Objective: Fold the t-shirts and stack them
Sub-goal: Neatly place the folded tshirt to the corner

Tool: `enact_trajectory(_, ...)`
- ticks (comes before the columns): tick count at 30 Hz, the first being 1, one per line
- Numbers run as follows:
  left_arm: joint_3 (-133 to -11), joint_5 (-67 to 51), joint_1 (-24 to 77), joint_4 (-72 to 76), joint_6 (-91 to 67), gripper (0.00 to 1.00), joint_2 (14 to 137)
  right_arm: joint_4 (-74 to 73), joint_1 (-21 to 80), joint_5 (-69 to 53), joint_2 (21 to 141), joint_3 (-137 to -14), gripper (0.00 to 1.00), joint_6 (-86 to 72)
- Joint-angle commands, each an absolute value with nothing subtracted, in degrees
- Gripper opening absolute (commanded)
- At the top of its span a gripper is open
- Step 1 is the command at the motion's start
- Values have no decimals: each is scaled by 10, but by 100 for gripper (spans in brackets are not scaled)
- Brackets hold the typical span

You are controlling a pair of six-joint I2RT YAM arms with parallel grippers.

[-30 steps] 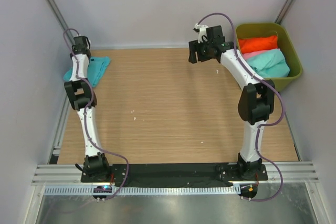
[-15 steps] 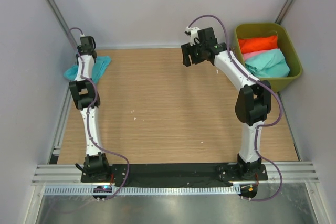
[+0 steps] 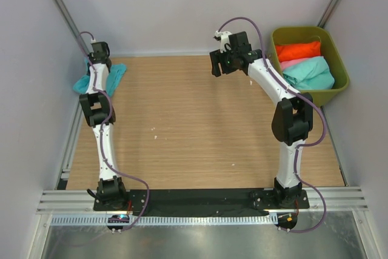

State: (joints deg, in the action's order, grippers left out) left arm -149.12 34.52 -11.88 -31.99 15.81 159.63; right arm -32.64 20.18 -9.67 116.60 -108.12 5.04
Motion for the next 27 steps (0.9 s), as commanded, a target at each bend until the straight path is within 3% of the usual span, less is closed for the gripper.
enact_trajectory(1, -1506, 366, -123, -291, 154, 0, 1584, -319, 204, -91, 1129, -1100, 72, 57)
enact_trajectory(27, -1502, 340, -126, -260, 193, 0, 1586, -319, 204, -94, 1140, -1104, 72, 54)
